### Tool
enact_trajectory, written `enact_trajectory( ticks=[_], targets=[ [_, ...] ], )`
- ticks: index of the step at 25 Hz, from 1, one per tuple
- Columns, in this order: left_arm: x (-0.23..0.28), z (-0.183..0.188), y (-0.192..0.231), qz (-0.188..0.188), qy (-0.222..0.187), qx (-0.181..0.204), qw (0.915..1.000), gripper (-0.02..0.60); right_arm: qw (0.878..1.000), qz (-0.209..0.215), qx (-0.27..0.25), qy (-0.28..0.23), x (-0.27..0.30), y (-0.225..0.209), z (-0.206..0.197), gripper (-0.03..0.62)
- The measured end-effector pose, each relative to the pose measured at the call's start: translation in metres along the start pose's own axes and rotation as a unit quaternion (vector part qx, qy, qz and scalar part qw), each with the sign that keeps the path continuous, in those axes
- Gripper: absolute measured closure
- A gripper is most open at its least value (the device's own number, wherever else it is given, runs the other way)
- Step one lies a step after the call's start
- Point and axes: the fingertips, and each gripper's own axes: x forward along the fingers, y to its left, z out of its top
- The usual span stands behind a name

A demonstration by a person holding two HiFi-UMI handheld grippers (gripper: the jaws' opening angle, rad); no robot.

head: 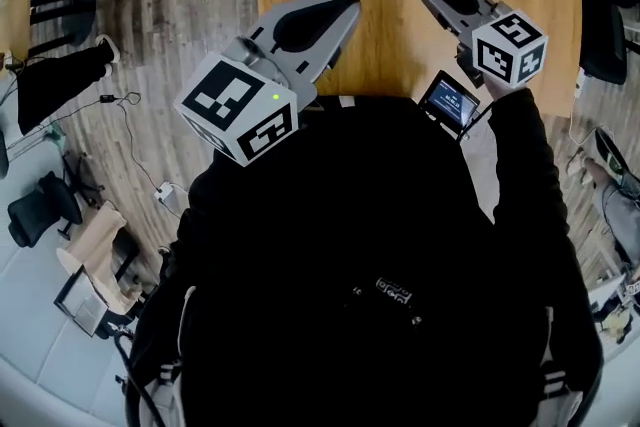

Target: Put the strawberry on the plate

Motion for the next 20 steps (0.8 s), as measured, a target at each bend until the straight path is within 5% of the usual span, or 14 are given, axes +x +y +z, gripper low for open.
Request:
enact_trajectory(
  ticks=[7,20],
  targets=[
    [0.042,0.009,-0.060,-0.040,0.000,0.037,0.9985,0.578,0.988,0.051,0.041,-0.143,-0.122,0.034,0.052,0.576],
    [0.079,0.014,-0.104,-0.098,0.016,0.088,0.9911,0.578,0.976,0.022,-0.003,-0.216,-0.184,0.054,0.076,0.576]
  ],
)
